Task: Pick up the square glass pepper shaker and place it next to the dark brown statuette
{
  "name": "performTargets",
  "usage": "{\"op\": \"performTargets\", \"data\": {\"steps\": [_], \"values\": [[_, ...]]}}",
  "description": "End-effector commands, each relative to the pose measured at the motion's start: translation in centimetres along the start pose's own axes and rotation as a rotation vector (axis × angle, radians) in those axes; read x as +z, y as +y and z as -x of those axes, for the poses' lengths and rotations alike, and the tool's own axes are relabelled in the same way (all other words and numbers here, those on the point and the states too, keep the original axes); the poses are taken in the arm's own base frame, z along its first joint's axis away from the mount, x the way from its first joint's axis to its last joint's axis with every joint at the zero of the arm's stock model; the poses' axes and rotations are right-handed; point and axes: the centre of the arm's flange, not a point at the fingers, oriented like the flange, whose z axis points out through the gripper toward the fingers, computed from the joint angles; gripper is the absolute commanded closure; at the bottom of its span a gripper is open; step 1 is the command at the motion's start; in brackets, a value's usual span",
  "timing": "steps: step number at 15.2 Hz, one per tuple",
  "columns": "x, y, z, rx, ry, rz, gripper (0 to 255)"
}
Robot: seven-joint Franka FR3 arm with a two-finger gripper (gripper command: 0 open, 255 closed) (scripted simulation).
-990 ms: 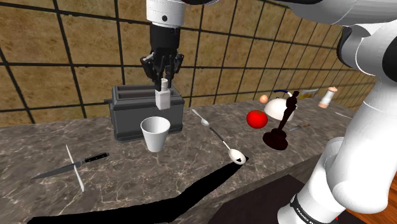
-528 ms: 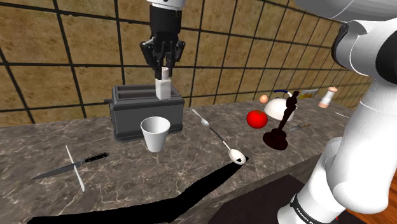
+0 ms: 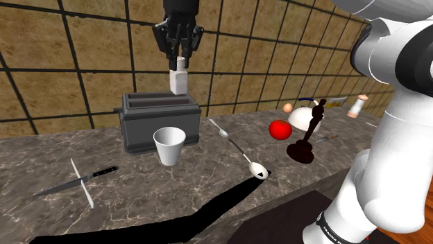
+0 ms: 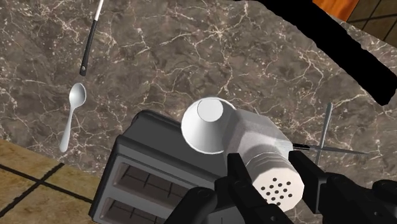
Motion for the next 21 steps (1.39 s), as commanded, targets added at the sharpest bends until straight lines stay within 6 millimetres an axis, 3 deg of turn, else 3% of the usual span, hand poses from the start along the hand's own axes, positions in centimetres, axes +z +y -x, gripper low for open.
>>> {"op": "performTargets", "data": {"steps": [1,7,21], "values": [[-1.1,0.0,-0.1,0.0,0.0,0.0,255],[-4.2,0.2,-0.3,0.0,0.0,0.0,255],[-4.1,15.6,10.0,0.0,0.0,0.0,255]]}}
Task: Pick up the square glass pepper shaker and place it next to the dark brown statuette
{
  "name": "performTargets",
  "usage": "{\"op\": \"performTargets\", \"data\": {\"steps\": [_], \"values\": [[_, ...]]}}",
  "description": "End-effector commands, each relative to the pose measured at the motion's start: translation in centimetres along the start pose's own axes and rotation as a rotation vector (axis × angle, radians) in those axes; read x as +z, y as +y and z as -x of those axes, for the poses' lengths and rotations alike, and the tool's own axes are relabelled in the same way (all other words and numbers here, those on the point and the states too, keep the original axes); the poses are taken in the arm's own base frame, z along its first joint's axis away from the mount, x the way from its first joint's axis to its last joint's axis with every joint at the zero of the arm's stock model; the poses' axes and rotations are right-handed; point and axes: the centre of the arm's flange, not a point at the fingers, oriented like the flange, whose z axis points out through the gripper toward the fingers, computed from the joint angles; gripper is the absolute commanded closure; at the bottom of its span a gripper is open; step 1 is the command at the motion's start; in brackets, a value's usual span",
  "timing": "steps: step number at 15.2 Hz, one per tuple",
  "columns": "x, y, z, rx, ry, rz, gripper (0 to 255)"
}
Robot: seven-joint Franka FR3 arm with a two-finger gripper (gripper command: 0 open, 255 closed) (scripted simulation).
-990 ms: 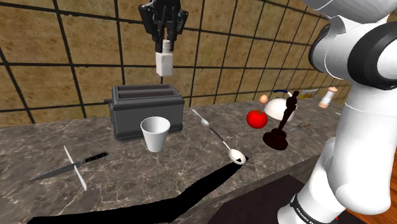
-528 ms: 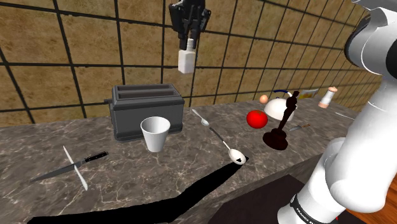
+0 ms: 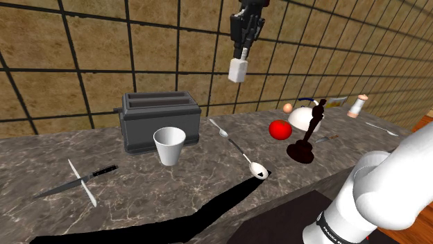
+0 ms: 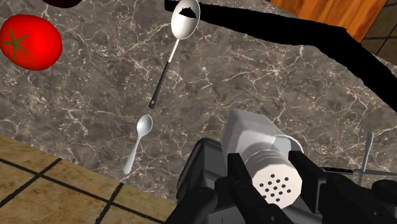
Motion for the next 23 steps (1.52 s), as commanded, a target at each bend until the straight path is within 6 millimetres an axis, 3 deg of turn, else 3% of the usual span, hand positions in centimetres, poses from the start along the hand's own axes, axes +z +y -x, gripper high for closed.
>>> {"op": "performTargets", "data": {"steps": [1,22,23], "values": [[0.0,2.2,1.5,-0.001,0.001,-0.001,255],[0.3,25.3,16.8,-0.001,0.001,-0.001,255],[0.3,25.5,16.9,-0.001,0.001,-0.001,255]]}}
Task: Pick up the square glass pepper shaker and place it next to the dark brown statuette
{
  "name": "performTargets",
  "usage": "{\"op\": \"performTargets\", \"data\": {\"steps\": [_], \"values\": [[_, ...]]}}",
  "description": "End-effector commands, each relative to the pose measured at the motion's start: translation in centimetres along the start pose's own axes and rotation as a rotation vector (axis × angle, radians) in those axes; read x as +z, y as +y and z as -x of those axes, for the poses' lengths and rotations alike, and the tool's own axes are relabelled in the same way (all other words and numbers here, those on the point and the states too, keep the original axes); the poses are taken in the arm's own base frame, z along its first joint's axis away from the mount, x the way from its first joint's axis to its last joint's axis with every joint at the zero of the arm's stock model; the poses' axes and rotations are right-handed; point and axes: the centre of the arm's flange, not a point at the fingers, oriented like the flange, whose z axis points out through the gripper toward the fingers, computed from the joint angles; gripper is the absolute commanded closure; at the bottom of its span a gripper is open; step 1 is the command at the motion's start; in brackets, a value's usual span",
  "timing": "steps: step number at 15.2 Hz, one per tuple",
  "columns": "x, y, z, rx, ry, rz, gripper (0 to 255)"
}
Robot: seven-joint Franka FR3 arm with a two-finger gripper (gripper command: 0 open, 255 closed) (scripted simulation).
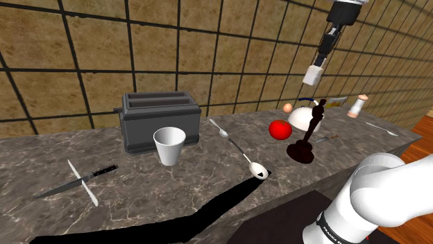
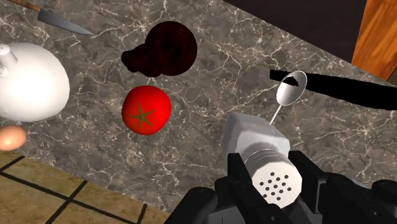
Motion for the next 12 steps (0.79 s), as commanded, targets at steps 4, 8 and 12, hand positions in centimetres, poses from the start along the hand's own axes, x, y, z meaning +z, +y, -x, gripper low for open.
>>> {"op": "performTargets", "data": {"steps": [4,8,12], "values": [[2.1,0.6,0.4,-0.001,0.0,0.0,255],[4.2,0.5,0.5,-0.001,0.0,0.0,255],[6.3,0.4,0.6,-0.001,0.0,0.0,255]]}}
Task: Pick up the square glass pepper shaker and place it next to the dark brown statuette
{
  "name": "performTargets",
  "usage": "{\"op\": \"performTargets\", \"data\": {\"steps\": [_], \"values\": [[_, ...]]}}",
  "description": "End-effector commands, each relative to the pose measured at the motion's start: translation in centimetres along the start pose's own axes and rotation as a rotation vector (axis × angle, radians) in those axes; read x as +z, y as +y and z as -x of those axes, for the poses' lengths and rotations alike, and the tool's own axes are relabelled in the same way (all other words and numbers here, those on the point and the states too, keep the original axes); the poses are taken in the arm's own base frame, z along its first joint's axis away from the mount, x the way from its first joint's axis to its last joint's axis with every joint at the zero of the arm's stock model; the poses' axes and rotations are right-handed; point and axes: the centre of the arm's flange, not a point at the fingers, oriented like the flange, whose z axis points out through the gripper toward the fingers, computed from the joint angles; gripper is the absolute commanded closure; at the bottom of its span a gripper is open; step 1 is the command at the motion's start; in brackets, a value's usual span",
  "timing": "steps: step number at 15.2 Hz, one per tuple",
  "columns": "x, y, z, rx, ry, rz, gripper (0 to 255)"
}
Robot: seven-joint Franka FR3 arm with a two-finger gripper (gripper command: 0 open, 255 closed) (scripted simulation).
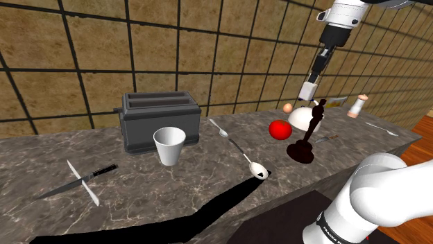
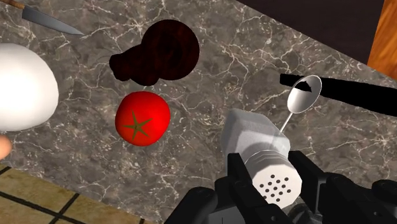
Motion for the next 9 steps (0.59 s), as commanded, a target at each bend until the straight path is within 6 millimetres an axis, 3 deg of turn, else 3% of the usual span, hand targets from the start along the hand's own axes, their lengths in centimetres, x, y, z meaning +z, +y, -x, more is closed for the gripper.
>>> {"op": "performTargets", "data": {"steps": [1,9], "values": [[1.0,0.0,0.1,0.0,0.0,0.0,255],[5.2,-0.2,0.3,0.0,0.0,0.0,255]]}}
